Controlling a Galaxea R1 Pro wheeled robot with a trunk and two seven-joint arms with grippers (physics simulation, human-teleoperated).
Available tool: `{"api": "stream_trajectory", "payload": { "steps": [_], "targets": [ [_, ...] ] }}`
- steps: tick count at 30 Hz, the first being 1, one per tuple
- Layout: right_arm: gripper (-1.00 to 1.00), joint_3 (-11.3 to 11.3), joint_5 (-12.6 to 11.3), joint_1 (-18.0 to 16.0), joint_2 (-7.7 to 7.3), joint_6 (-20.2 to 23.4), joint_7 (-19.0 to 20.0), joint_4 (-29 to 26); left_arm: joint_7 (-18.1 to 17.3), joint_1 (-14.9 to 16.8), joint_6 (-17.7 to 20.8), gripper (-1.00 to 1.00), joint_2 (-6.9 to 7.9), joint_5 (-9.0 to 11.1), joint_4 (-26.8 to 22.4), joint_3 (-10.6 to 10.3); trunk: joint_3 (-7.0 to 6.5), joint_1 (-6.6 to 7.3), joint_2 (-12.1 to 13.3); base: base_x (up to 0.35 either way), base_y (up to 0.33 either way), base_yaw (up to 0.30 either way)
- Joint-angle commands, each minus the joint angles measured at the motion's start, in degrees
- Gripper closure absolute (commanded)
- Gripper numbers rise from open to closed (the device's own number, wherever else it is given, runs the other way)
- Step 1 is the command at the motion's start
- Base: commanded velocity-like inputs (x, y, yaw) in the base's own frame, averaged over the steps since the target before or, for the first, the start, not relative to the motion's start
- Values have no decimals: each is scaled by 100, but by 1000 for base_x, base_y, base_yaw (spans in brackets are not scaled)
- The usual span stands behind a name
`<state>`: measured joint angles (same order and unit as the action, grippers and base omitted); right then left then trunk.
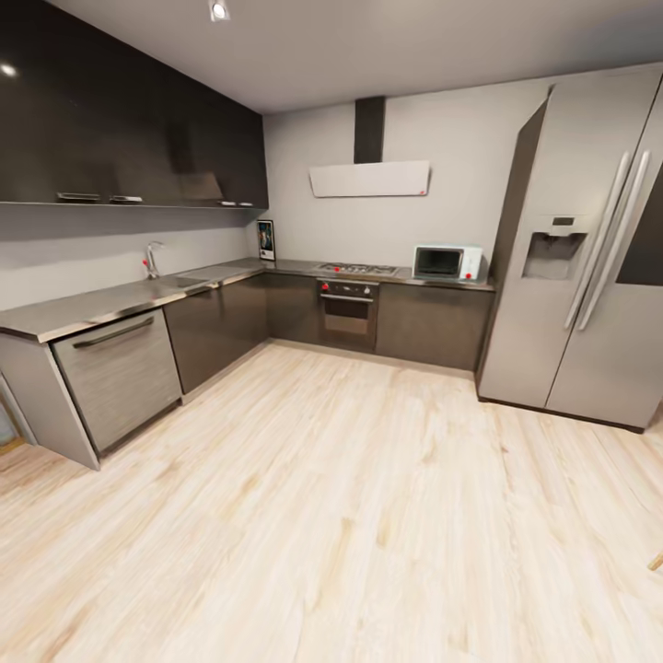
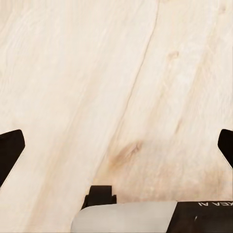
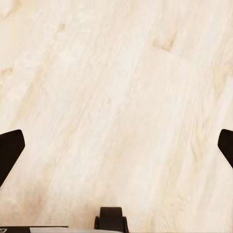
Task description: Pick up the poster from the kitchen countertop and hang it on one of the wall nails in the kitchen.
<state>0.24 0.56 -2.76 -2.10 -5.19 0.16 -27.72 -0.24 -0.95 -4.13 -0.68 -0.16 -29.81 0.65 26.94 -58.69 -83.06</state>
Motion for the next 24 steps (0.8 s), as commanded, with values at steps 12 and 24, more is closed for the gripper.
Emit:
{"api": "stream_trajectory", "payload": {
  "steps": [12, 24],
  "targets": [
    [-100, 2, 6, -3, -1, -17, 2, 3, -2, -2, -9, -100, -2, -2, -7, 9, 5, -4, -2, 341, 27, 0],
    [-100, 10, 6, 1, 6, -17, 2, 3, -2, -2, -9, -100, -2, -2, -7, 10, 5, -4, -2, 341, 99, 0]
  ]
}}
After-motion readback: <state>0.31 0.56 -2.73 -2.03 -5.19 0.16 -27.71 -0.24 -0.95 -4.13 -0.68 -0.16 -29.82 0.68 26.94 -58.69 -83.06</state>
